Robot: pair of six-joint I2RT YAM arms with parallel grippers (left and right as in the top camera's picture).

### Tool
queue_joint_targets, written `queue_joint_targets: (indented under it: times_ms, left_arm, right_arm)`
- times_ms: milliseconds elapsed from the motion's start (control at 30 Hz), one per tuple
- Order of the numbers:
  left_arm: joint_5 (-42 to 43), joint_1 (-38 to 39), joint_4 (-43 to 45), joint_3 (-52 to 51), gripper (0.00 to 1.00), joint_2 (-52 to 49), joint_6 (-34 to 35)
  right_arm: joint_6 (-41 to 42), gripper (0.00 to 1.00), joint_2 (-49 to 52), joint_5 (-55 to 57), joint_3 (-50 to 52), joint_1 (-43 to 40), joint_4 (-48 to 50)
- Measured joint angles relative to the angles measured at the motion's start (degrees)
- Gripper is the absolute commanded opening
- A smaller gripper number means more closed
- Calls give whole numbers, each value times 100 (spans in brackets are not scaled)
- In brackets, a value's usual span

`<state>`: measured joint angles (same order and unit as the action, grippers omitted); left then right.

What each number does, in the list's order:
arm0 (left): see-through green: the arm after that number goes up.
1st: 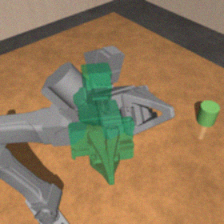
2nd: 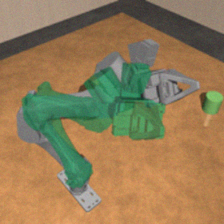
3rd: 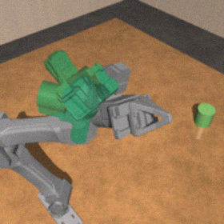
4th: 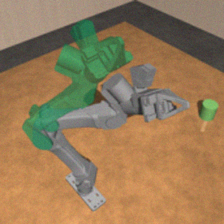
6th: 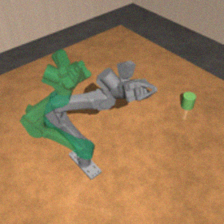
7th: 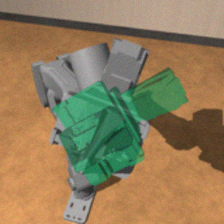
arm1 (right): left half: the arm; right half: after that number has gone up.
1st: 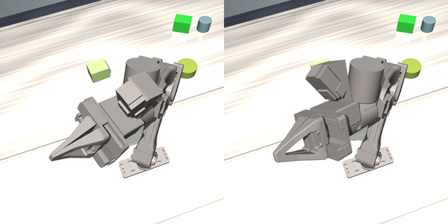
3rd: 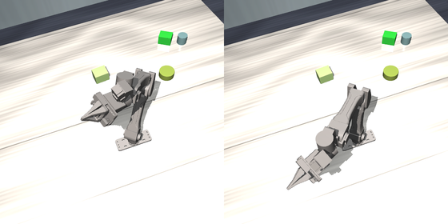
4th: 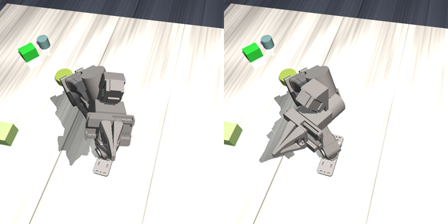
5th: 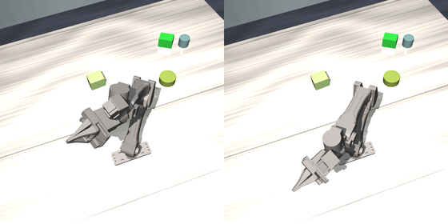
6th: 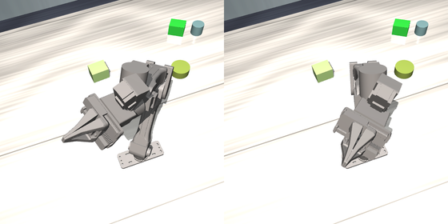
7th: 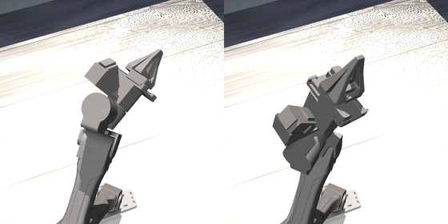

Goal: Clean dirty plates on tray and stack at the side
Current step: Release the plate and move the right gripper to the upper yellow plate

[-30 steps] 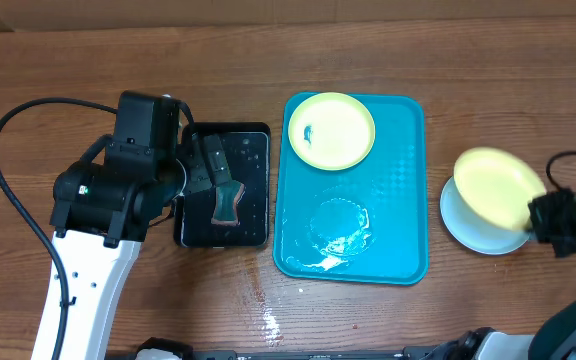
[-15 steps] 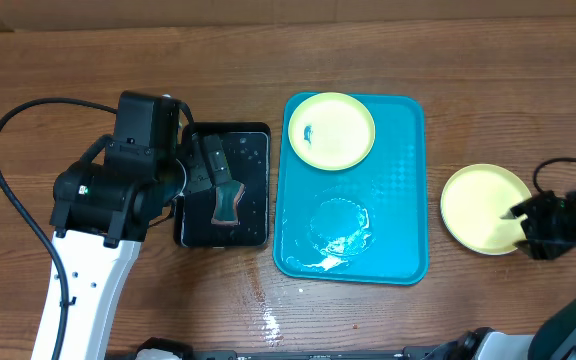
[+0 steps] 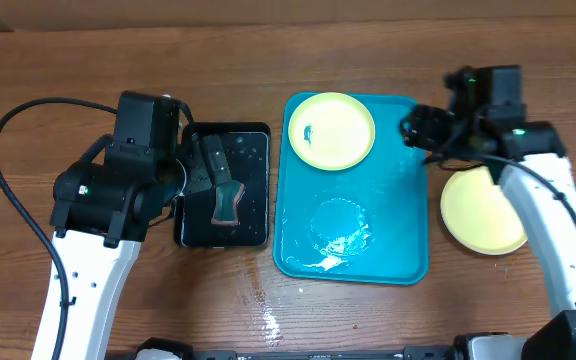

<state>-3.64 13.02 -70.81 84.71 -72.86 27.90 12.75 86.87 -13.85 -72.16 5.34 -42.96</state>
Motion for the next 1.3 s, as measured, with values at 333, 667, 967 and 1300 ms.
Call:
queue_joint_targets:
  times_ms: [333,667,967,1300]
  left_arm:
    - [0,0,-2,0,100,0,0]
    - [0,0,-2,0,100,0,0]
    - [0,0,-2,0,100,0,0]
    - [0,0,0,0,100,0,0]
  right_arm:
    - [-37,70,1528,424,-24,463,1338]
    - [-44,48,2562,442,-22,551,2232]
    - [61,28,2876,444,-22,629,2337]
    - [573,4,2970,400,-136,632,1812]
